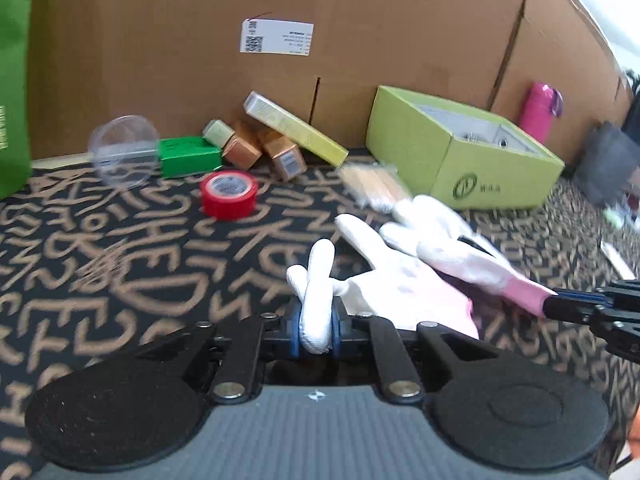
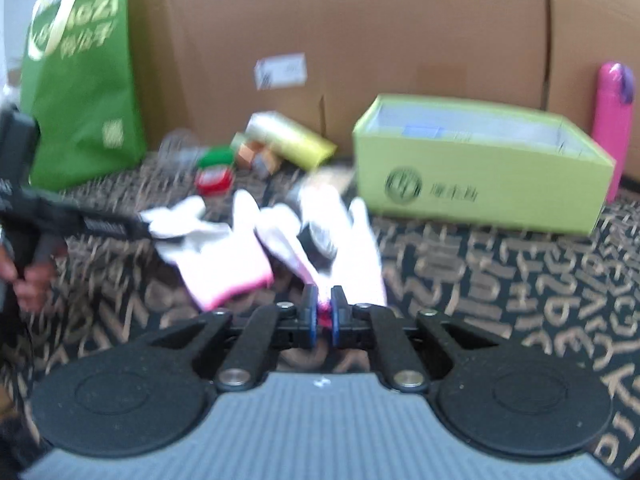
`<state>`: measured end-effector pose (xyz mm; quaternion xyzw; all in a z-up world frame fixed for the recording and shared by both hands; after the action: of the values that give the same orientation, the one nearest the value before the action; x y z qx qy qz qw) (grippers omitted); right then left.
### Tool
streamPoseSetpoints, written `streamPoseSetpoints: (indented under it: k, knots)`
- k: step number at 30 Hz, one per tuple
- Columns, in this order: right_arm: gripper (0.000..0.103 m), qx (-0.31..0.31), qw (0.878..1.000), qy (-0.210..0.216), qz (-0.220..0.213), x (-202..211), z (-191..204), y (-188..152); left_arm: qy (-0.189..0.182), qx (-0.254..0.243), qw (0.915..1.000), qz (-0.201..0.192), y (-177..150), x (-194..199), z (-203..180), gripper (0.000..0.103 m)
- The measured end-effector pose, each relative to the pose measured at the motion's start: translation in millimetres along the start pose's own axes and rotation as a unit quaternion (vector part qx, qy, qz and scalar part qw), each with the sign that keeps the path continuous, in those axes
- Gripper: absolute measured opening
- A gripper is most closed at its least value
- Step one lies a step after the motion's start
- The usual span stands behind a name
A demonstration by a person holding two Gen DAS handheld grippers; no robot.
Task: Organize objects
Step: 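Grasp the second white glove with the right tool while the left tool holds its glove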
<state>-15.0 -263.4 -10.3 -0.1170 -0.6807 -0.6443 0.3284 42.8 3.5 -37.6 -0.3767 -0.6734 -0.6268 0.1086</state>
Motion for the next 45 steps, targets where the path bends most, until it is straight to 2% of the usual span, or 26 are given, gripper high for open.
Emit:
streamPoseSetpoints:
  k: [2, 4, 5, 6, 7, 8, 10, 12, 14, 17, 22, 23, 24, 26, 27, 29, 31, 34, 36, 39, 45]
  knots:
    - [0.011, -0.005, 1.0, 0.012, 0.015, -3, 1, -5, 0.003, 0.008, 0.9999, 0.013, -9, 7, 6, 0.014]
    - [0.024, -0.008, 1.0, 0.016, 0.009, -5, 2, -3, 0.006, 0.023, 0.9995, 0.019, -14, 12, 10, 0.026]
    - [0.043, -0.007, 1.0, 0.011, -0.002, -4, 3, -1, 0.006, 0.029, 0.9994, 0.02, -15, 14, 11, 0.033]
    - [0.058, -0.005, 1.0, 0.003, -0.013, -4, 4, 3, 0.006, 0.036, 0.9991, 0.021, -16, 17, 11, 0.051]
    - [0.061, -0.001, 1.0, -0.005, -0.026, -3, 4, 7, 0.003, 0.042, 0.9989, 0.019, -17, 20, 10, 0.071]
    - [0.064, 0.006, 0.999, -0.01, -0.039, -4, 4, 10, -0.005, 0.046, 0.9988, 0.016, -18, 24, 7, 0.076]
    - [0.067, 0.017, 0.999, -0.015, -0.045, -11, 5, 16, -0.039, 0.043, 0.9981, 0.02, -19, 25, -2, 0.076]
    - [0.081, 0.021, 0.999, -0.017, -0.034, -26, 5, 19, -0.072, 0.04, 0.9959, 0.038, -20, 17, -11, 0.077]
    - [0.088, 0.016, 1.0, -0.013, -0.023, -41, 2, 19, -0.072, 0.035, 0.9959, 0.042, -20, 7, -20, 0.077]
    - [0.089, 0.003, 1.0, -0.014, -0.018, -56, -3, 21, -0.055, 0.024, 0.9979, 0.025, -13, -8, -28, 0.079]
    - [0.091, -0.045, 0.999, 0.013, 0.003, -79, -13, 22, -0.055, 0.077, 0.9955, 0.002, 4, -30, -24, 0.079]
    - [0.086, -0.042, 0.999, 0.01, 0.006, -80, -11, 22, -0.055, 0.082, 0.9951, -0.001, 7, -33, -24, 0.079]
    - [0.071, -0.036, 0.999, 0.006, 0.003, -80, -9, 22, -0.056, 0.082, 0.9951, -0.004, 9, -35, -24, 0.077]
    - [0.05, -0.027, 1.0, 0.011, 0.001, -79, -5, 22, -0.046, 0.063, 0.9969, -0.006, 12, -39, -28, 0.063]
    - [0.045, -0.024, 1.0, 0.009, 0.0, -78, -3, 23, -0.041, 0.051, 0.9979, -0.006, 11, -40, -30, 0.057]
    - [0.04, -0.018, 1.0, 0.012, 0.0, -79, -1, 23, -0.038, 0.044, 0.9983, -0.009, 10, -39, -32, 0.057]
    - [0.038, -0.01, 1.0, 0.007, 0.0, -79, 3, 24, -0.038, 0.046, 0.9981, -0.014, 8, -39, -30, 0.061]
    - [0.036, -0.005, 1.0, 0.002, -0.004, -77, 6, 24, -0.035, 0.037, 0.9986, -0.014, 7, -38, -32, 0.058]
    - [0.036, -0.016, 1.0, 0.005, -0.01, -73, 6, 24, -0.042, 0.023, 0.9988, -0.006, 7, -37, -34, 0.016]
    - [0.036, -0.03, 0.999, 0.018, -0.019, -62, 7, 22, -0.064, 0.016, 0.9979, 0.001, 4, -32, -34, 0.007]
    - [0.036, -0.036, 0.998, 0.019, -0.055, -30, 8, 27, -0.071, -0.003, 0.9973, -0.02, 7, -12, -41, 0.007]
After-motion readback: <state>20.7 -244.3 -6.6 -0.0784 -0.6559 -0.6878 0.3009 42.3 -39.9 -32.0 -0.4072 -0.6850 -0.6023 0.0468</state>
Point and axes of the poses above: each gripper's, at about its wrist camera, not at the fingertips, and x roughly against the way its jaws point, z to its left, y to its top, the point moved 1 cm from there along -x, roughly the way its jaws point, and after that the axes turned 2 degrees about x, right-handed, at the moved point
